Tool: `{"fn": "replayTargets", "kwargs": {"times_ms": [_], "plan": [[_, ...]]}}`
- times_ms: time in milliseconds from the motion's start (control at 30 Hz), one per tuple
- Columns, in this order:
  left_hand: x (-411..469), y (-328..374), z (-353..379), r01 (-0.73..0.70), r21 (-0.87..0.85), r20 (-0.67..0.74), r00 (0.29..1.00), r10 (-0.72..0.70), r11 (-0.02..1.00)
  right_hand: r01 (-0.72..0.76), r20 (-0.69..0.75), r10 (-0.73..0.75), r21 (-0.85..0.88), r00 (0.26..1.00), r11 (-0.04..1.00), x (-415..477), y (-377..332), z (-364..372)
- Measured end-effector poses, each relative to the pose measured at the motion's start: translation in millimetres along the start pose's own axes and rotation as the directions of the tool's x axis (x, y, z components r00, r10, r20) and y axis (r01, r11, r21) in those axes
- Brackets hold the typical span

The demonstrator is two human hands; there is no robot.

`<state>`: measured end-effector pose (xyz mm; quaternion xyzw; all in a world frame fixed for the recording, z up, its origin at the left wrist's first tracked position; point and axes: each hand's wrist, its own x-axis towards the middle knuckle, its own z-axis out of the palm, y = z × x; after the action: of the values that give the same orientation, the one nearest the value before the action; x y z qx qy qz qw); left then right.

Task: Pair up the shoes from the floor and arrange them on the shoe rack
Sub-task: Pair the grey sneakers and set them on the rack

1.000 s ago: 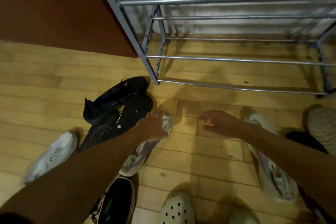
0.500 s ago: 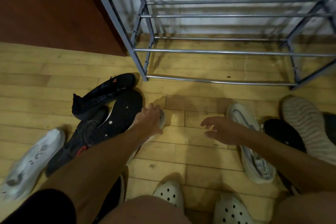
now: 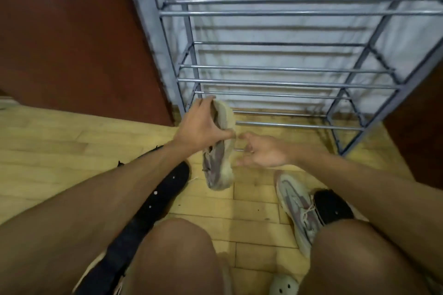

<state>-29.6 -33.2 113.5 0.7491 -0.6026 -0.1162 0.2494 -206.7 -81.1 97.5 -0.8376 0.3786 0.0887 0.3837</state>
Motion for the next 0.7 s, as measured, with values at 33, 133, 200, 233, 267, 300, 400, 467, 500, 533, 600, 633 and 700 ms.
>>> {"fn": "replayTargets", "kwargs": {"times_ms": [33, 133, 200, 233, 267, 300, 400, 467, 500, 533, 600, 633, 700], "plan": [[4.2, 16.2, -9.9, 0.002, -0.056, -0.03, 1.0, -0.004, 0.998, 0.002, -0.028, -0.001, 0.035, 1.0, 0.999, -3.0, -7.3, -5.5], [14.9, 57.1, -31.2, 0.038, -0.186, -0.092, 0.994, -0.056, 0.982, 0.017, -0.269, 0.038, 0.201, 0.962, 0.979, -13.7, -22.2, -16.3], [17.5, 73.2, -33.5, 0.067, -0.227, -0.103, 0.99, -0.092, 0.972, 0.072, -0.429, 0.072, 0.312, 0.901, 0.947, -19.5, -22.2, -18.4], [16.1, 78.0, -30.5, 0.082, -0.238, -0.094, 0.99, -0.107, 0.968, 0.085, -0.463, 0.097, 0.356, 0.881, 0.931, -22.5, -19.5, -17.7], [13.6, 81.6, -24.9, 0.095, -0.256, -0.079, 0.99, -0.118, 0.962, 0.081, -0.475, 0.132, 0.402, 0.87, 0.912, -26.1, -15.4, -15.9], [9.9, 84.2, -17.8, 0.111, -0.29, -0.054, 0.99, -0.132, 0.951, 0.075, -0.475, 0.17, 0.453, 0.863, 0.888, -29.6, -9.9, -13.3], [-8.1, 82.9, 9.4, 0.207, -0.343, 0.073, 0.978, -0.194, 0.916, 0.095, -0.477, 0.247, 0.584, 0.843, 0.806, -41.3, 12.0, -1.8], [-26.6, 74.4, 28.5, 0.263, -0.309, 0.212, 0.956, -0.204, 0.914, 0.093, -0.44, 0.311, 0.686, 0.842, 0.721, -49.2, 25.7, 6.3], [-36.1, 69.6, 37.3, 0.288, -0.314, 0.293, 0.936, -0.197, 0.905, 0.09, -0.407, 0.348, 0.747, 0.844, 0.658, -53.0, 31.2, 9.8], [-45.5, 66.7, 45.0, 0.322, -0.337, 0.373, 0.908, -0.189, 0.884, 0.082, -0.375, 0.383, 0.797, 0.844, 0.599, -55.8, 36.6, 12.4], [-60.8, 68.3, 56.5, 0.408, -0.4, 0.514, 0.841, -0.168, 0.821, 0.065, -0.348, 0.411, 0.824, 0.842, 0.563, -58.0, 44.7, 13.1], [-64.7, 72.1, 60.3, 0.436, -0.431, 0.554, 0.819, -0.15, 0.79, 0.057, -0.347, 0.406, 0.814, 0.845, 0.578, -59.2, 47.8, 11.4], [-66.4, 81.4, 64.2, 0.483, -0.475, 0.593, 0.793, -0.138, 0.736, 0.046, -0.343, 0.391, 0.799, 0.854, 0.6, -61.9, 54.7, 4.2]]}}
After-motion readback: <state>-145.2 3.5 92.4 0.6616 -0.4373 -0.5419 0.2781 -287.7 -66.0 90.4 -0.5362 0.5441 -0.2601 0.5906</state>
